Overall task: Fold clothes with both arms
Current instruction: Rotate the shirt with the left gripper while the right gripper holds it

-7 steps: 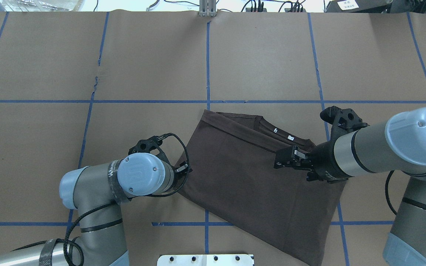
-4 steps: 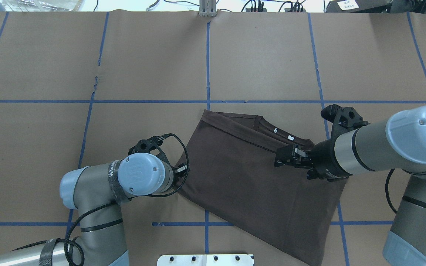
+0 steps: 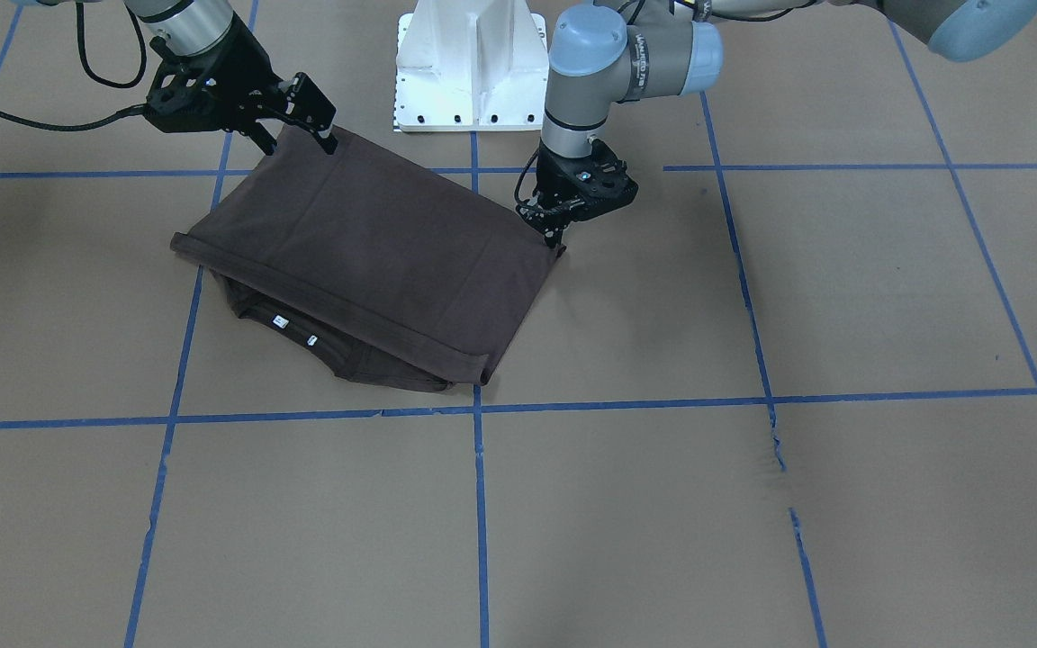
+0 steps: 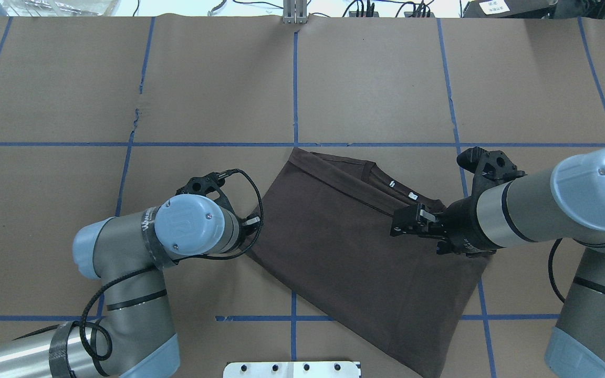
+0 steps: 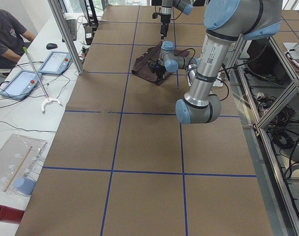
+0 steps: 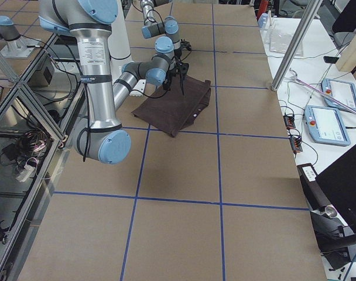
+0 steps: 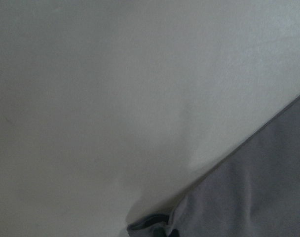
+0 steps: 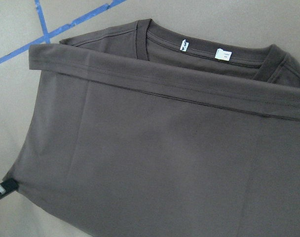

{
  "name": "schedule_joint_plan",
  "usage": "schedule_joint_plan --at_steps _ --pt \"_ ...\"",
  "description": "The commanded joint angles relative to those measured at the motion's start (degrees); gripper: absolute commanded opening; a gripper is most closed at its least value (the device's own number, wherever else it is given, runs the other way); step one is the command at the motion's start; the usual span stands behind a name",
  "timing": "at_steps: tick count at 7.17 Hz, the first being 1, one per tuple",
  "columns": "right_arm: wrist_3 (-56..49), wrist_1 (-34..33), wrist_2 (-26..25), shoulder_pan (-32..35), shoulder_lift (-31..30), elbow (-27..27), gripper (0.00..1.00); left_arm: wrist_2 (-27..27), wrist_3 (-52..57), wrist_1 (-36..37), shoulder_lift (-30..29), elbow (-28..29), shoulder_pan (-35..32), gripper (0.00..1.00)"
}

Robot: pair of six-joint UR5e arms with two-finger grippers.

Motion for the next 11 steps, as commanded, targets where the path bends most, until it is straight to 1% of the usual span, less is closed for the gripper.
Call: schedule_joint_plan --at_steps 1,2,3,5,6,7,8,9,10,11 --pt "-0.09 0.0 0.12 0.47 0.0 0.09 1.0 -0.01 2.3 -0.13 -0.15 0.68 -5.06 0.0" --pt "-0.09 0.0 0.12 0.56 0.0 0.18 1.0 0.17 2.58 -0.48 -1.37 3.29 -7.96 0.0" --pt "-0.09 0.0 0.12 0.73 0.0 0.09 1.0 0.43 3.71 -0.75 -4.95 9.23 -10.68 0.0" --pt "-0.09 0.0 -0.05 0.74 0.09 0.09 1.0 0.52 9.58 -11.85 -9.88 24.07 -16.83 0.0" --pt "-0.09 0.0 -0.4 0.82 0.09 0.0 1.0 0.52 12.83 -17.04 -14.43 32.59 -18.86 0.0" --pt "-0.26 0.0 -0.49 0.74 0.09 -0.26 1.0 0.61 14.34 -21.79 -18.91 39.28 -19.41 0.0" --pt "-0.35 0.0 -0.58 0.74 0.17 -0.7 1.0 0.78 15.14 -28.11 -21.05 44.14 -19.41 0.0" --pt "-0.35 0.0 -0.67 0.74 0.52 -1.57 1.0 3.74 16.19 -31.13 -22.11 47.49 -19.41 0.0" --pt "-0.44 0.0 -0.75 0.74 0.87 -2.1 1.0 4.38 16.81 -31.33 -22.21 47.87 -19.41 0.09" --pt "-0.44 0.0 -0.84 0.82 1.66 -2.8 1.0 4.82 20.73 -31.86 -22.21 47.96 -19.59 0.99"
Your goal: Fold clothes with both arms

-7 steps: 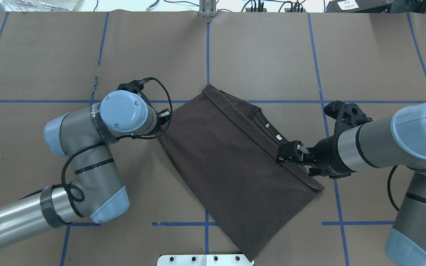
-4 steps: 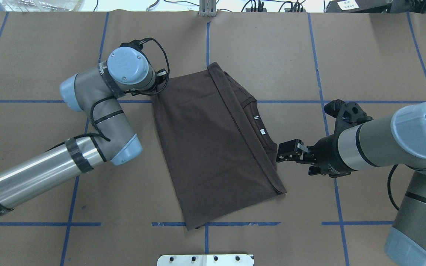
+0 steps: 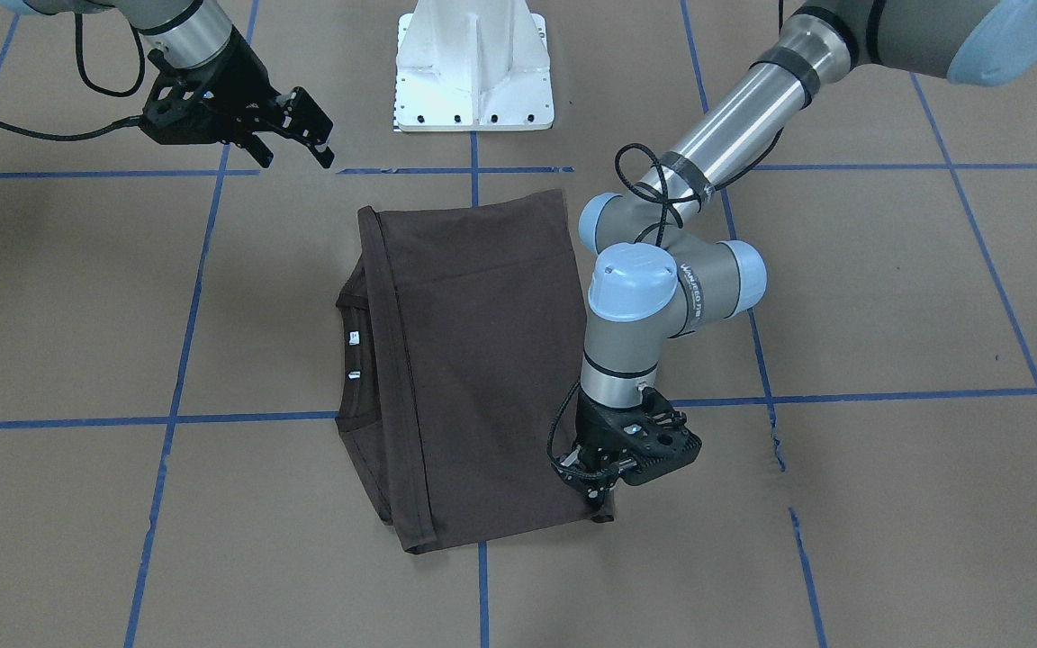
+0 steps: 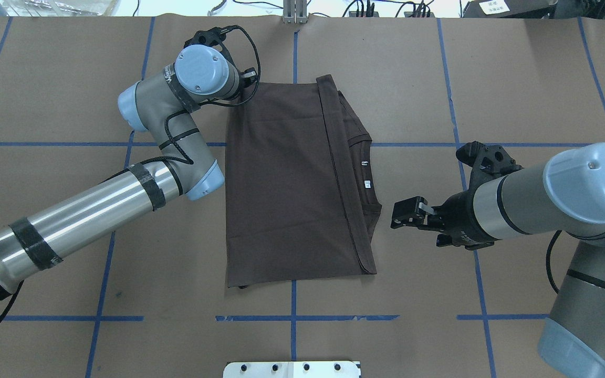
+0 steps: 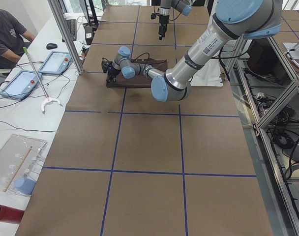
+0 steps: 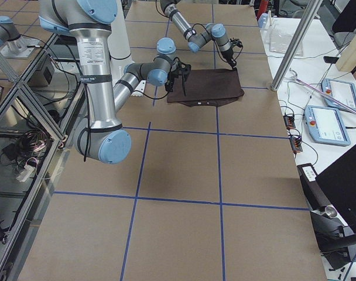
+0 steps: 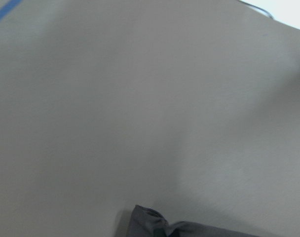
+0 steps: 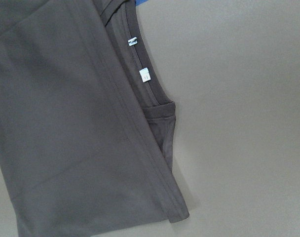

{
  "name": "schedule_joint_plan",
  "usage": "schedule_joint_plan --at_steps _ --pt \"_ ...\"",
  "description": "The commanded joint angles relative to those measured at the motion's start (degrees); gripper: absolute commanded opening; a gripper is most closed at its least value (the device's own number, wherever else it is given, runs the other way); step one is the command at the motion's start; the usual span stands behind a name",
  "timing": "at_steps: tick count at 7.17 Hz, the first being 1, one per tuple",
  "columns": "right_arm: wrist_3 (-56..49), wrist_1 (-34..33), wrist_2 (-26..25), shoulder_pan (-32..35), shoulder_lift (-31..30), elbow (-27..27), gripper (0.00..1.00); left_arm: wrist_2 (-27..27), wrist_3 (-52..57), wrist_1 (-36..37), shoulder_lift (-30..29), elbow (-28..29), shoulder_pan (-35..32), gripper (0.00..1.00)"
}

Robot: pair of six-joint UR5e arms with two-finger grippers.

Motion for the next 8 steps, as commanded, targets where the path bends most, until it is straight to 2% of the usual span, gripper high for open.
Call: schedule_joint_plan --at_steps 1,3,4,6,7,8 --pt "-0.04 0.0 -0.11 0.25 2.41 -3.0 1.0 1.12 4.75 -2.12 -0.37 0.81 -0.32 1.0" --pt "-2.21 -0.26 -0.38 0.95 2.96 -4.51 1.0 -0.45 6.6 -1.53 0.06 -1.89 -2.25 1.0" --pt "-7.37 -2.96 -0.46 0.95 3.65 -5.3 1.0 -4.9 7.13 3.88 1.72 -6.35 -2.26 1.0" --pt "-16.88 -16.8 -2.56 0.86 13.36 -10.19 1.0 -6.09 11.6 17.75 10.92 -27.9 -1.56 1.0" --pt "-17.0 -19.05 -4.05 -0.7 17.07 -14.23 1.0 -7.13 11.62 22.96 14.1 -36.54 -0.42 1.0" --pt "-17.96 -19.07 -7.03 -3.59 18.33 -17.05 1.0 -7.84 11.62 26.75 15.78 -42.81 0.11 1.0"
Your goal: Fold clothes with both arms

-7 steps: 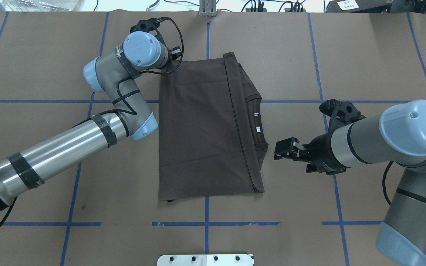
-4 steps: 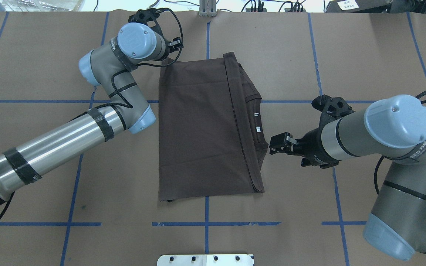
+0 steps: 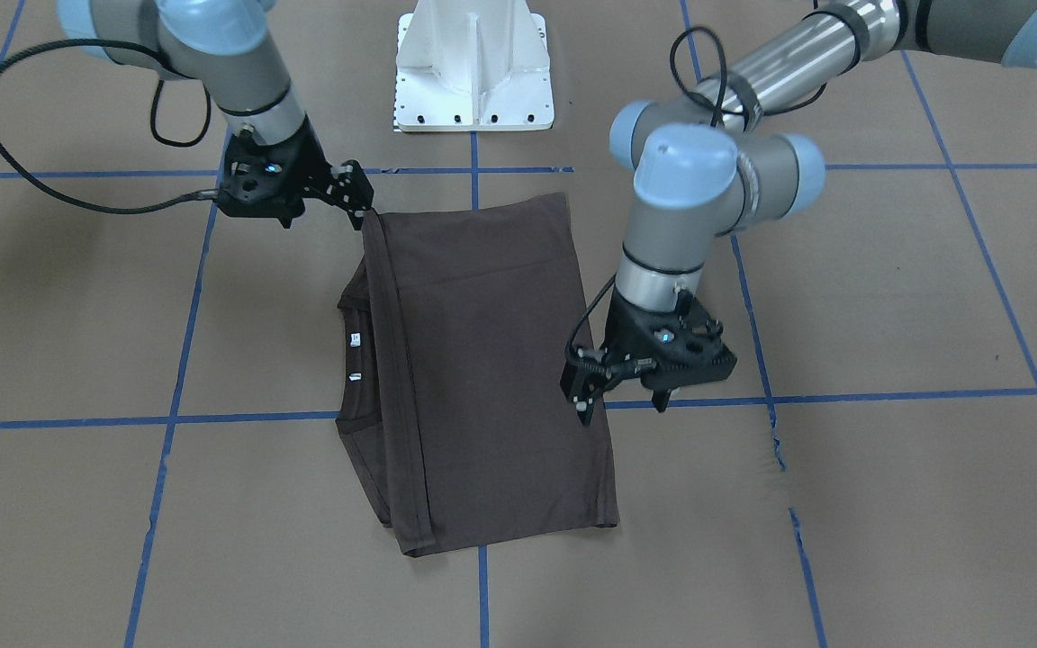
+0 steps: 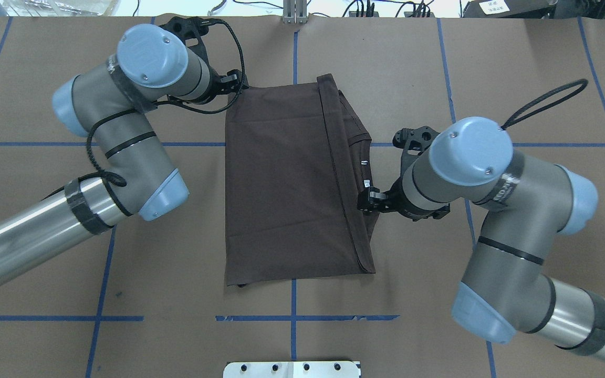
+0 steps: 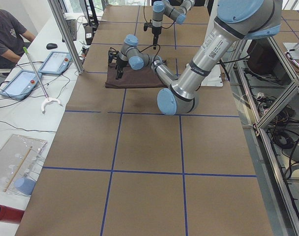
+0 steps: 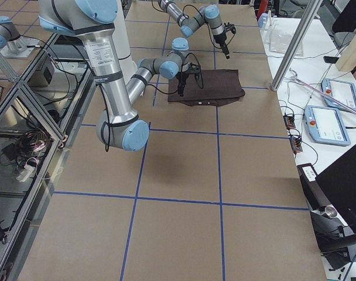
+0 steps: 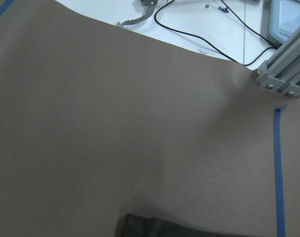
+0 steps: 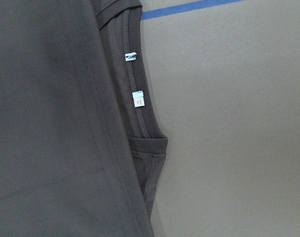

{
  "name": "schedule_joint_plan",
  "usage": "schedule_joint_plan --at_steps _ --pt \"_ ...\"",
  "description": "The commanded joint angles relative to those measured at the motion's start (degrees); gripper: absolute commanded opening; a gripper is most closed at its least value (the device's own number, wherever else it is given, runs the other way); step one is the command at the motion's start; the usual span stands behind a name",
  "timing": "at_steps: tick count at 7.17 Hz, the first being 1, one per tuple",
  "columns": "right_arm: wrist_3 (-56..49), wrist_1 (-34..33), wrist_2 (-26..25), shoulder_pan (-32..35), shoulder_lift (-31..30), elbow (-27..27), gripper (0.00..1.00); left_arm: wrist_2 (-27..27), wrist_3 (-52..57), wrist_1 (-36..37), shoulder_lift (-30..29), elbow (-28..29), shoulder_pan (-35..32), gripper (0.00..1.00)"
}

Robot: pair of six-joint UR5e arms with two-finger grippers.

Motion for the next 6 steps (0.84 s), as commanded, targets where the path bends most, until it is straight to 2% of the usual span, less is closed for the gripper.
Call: schedule_joint_plan --at_steps 1,2,6 --pt "-2.94 -1.64 -3.58 -4.6 4.38 -6.99 1.0 -1.11 0.31 9.89 4.33 -14.62 2.54 1.0" --pt "-3.22 -1.73 -3.59 -6.53 4.22 -7.37 1.0 -1.37 0.13 11.51 4.52 -16.77 3.16 1.0" --pt "-5.32 -6.2 -3.06 -9.19 4.13 -8.17 1.0 -1.46 -0.13 11.52 4.61 -16.7 3.35 1.0"
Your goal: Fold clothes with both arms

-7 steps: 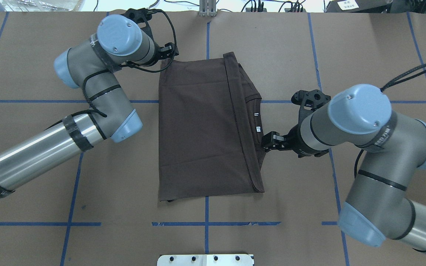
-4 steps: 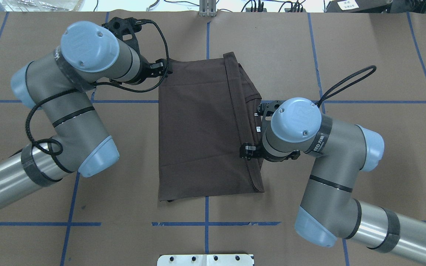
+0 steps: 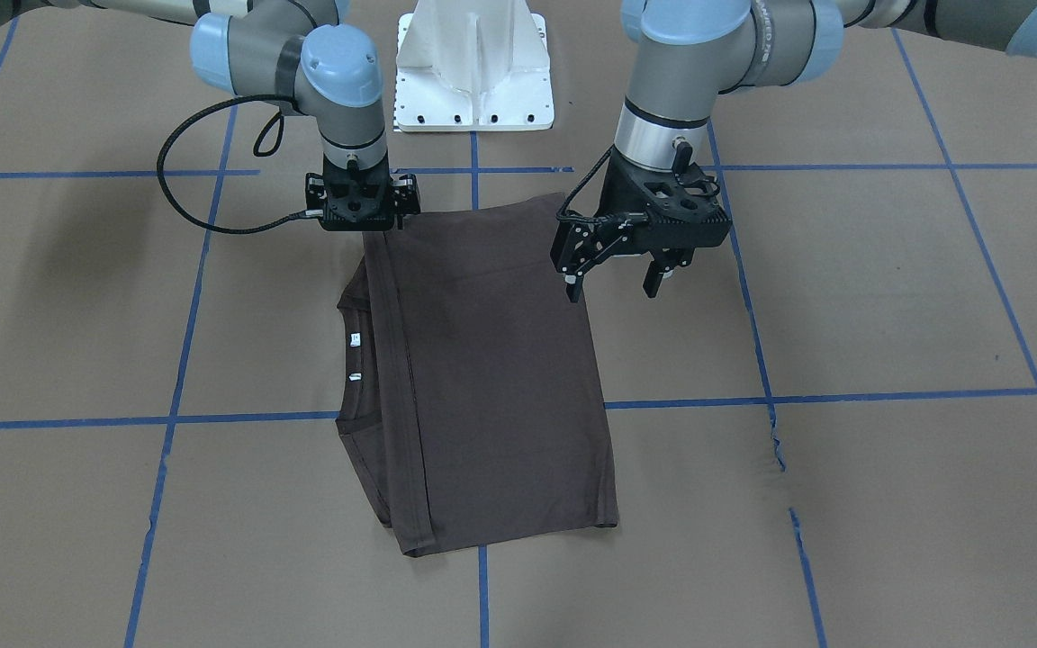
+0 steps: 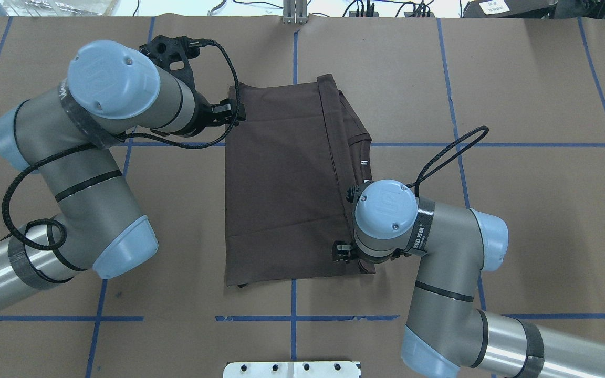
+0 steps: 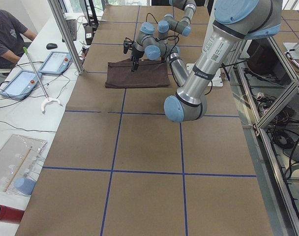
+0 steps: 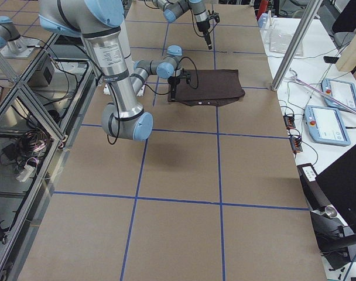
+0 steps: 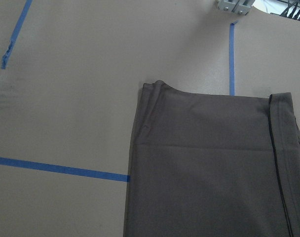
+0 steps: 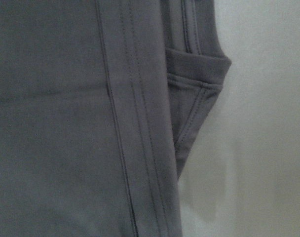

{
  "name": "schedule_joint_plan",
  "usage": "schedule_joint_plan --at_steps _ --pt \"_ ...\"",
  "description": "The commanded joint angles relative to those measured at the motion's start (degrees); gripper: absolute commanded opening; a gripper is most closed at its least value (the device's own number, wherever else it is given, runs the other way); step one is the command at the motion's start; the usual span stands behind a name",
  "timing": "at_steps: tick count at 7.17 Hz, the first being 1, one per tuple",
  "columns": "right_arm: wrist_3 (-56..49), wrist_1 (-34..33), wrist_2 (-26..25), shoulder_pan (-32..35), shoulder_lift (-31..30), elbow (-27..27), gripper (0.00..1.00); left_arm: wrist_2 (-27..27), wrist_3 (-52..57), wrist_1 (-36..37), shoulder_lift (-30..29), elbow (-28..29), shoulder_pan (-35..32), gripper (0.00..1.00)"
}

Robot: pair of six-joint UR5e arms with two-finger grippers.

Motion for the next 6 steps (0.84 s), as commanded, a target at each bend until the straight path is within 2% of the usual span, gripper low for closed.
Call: schedule_joint_plan --at_steps 1,6 --pt "-0.95 -1.36 0.12 -0.32 -0.12 -0.45 1.0 -0.07 -0.25 0.04 0.02 -0.09 0.03 1.0" --pt "-2.09 -3.38 0.12 -0.23 -0.64 -0.45 1.0 -0.16 -0.34 -0.05 -0.06 -0.09 0.12 1.0"
